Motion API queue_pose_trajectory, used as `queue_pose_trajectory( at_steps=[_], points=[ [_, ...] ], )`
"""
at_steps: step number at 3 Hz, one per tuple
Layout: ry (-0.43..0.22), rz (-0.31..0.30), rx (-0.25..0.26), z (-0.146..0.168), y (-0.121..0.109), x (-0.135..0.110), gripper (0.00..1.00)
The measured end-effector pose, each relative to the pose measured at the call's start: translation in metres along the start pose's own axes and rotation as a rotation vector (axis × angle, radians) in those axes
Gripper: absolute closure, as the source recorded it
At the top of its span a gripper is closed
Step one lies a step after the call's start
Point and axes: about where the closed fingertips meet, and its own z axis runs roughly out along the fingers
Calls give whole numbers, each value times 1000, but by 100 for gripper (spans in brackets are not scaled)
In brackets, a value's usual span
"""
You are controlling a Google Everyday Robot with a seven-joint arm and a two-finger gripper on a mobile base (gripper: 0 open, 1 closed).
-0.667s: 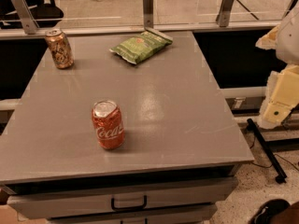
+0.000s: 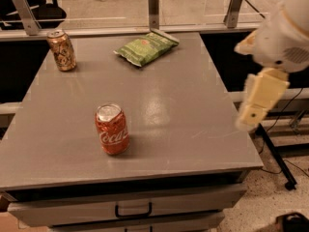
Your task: Move coke can near green jalapeno chip bag
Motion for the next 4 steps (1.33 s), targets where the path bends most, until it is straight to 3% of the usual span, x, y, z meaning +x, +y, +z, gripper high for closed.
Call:
queue_pose_trajectory(
  at_steps=[1,2,3,4],
  points=[
    [-131,-67,-98,44,15,-78,0],
    [-249,-128,-182,84,37,-137,0],
    [-344,-152,-276,116,68,-172,0],
    [-430,-149,-343,135,92,-190,0]
  ],
)
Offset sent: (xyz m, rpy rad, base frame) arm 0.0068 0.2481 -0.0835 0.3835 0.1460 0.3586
